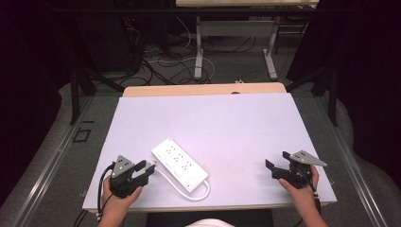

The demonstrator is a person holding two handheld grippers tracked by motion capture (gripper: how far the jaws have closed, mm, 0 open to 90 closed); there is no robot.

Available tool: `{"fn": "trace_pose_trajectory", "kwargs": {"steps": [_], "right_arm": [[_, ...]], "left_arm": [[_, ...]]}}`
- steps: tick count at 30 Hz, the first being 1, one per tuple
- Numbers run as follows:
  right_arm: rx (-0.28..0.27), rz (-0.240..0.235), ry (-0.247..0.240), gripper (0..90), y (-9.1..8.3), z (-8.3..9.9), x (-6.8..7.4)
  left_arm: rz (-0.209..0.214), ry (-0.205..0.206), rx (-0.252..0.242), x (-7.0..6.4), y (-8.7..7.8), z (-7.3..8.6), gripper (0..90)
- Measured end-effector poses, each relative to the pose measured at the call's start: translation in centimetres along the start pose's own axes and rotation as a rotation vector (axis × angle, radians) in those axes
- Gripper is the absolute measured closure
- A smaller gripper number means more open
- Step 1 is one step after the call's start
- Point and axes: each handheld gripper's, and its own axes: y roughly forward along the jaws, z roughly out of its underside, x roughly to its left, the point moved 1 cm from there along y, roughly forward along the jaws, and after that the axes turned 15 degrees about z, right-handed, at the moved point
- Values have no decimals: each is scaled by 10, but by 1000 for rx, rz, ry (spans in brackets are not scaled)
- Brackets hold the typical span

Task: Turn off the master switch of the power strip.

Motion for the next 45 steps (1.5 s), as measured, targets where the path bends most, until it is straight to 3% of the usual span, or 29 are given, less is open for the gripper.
{"fn": "trace_pose_trajectory", "kwargs": {"steps": [10, 31, 40, 45], "right_arm": [[0, -10, 19, 182, 1, 1, 2], [9, -16, 13, 180, 3, 2, 2], [23, -16, 14, 180, 3, 3, 2], [21, -7, 12, 180, 3, 3, 1]], "left_arm": [[40, 17, 30, -9, 6, 1, 665], [62, 29, 74, -13, 12, 2, 898], [66, 17, 91, -14, 14, 2, 900], [88, 3, 106, -17, 14, 0, 900]]}}
